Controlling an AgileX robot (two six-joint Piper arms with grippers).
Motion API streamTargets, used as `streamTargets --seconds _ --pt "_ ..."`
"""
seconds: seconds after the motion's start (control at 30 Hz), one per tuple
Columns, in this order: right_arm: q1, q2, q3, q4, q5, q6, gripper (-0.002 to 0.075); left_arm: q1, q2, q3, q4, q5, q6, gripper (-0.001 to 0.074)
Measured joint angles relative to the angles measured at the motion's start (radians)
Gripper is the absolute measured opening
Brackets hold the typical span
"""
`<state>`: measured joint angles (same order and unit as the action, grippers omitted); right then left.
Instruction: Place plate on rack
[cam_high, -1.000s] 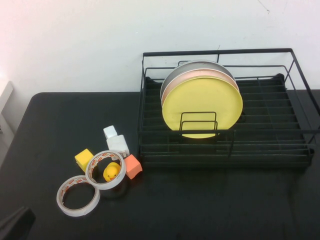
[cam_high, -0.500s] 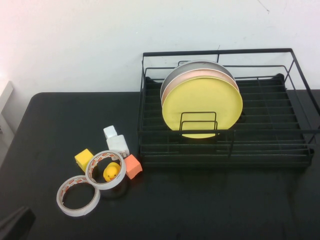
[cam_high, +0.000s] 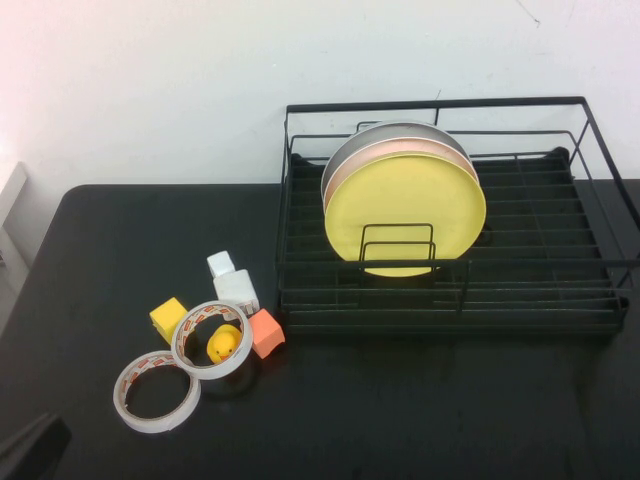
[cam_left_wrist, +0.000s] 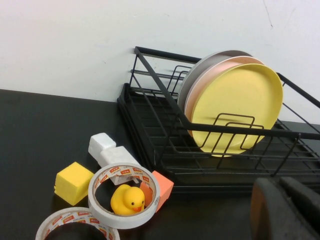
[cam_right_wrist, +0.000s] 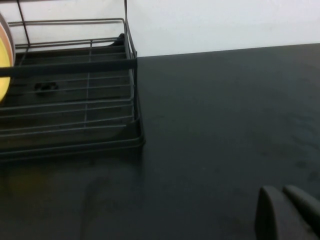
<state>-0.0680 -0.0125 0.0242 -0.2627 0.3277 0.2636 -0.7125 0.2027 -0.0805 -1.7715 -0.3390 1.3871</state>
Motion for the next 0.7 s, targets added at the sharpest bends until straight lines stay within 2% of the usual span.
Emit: streamTargets --seconds 0.7 --pt "0.000 0.000 -0.003 0.006 0.016 -0.001 -0.0002 0.000 0.000 0.000 0.000 0.000 0.000 -0.0002"
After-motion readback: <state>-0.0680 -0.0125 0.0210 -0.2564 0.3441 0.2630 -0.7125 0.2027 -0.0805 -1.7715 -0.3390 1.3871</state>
